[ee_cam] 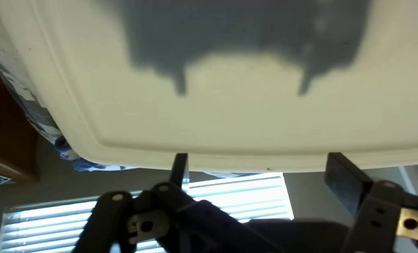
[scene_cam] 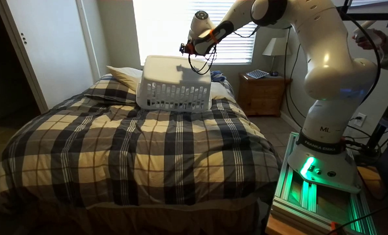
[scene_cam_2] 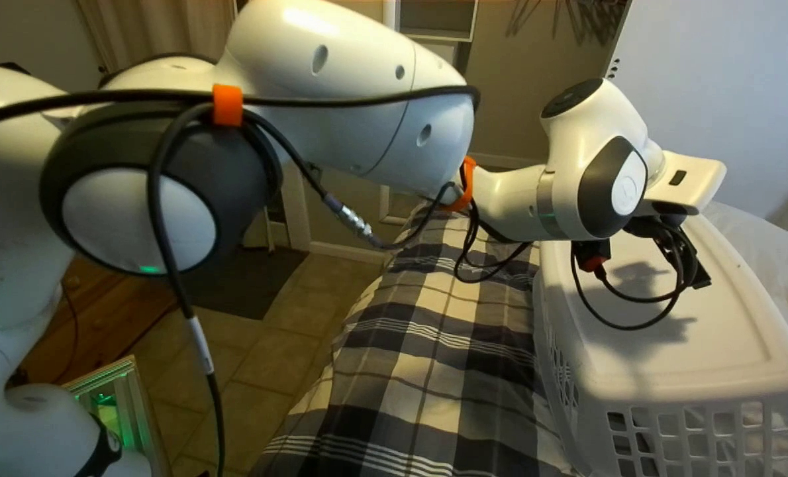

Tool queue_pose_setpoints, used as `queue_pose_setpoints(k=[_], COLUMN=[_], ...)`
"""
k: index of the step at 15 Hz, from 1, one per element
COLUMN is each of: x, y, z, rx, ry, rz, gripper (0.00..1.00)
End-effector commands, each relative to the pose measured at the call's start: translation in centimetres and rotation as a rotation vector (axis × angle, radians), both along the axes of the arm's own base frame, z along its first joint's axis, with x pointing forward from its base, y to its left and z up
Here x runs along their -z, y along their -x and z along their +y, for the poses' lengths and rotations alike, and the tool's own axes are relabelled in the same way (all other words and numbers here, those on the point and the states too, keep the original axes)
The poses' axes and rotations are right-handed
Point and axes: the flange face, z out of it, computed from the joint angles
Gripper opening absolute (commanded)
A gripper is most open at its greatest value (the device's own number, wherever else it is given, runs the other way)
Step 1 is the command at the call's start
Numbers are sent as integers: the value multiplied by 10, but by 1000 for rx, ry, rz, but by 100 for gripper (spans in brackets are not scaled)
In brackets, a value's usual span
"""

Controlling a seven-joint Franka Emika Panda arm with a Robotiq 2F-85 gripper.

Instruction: Push the white basket forward until it is upside down on the bed

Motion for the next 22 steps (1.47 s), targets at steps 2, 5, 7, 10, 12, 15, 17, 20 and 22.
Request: queue_pose_setpoints(k=[2,5,7,10,12,15,17,20,22], x=[-33,-52,-63,-74,-78,-83,-85,-83,-84], y=[43,75,97,138,160,188,203,220,203], z=[28,58,80,107,126,153,168,185,178], rx=[52,76,86,118,129,159,171,184,167], ry=[43,43,51,60,94,141,162,180,155], rz=[118,220,273,323,346,362,367,372,383], gripper=[100,100,100,100,100,100,100,100,100])
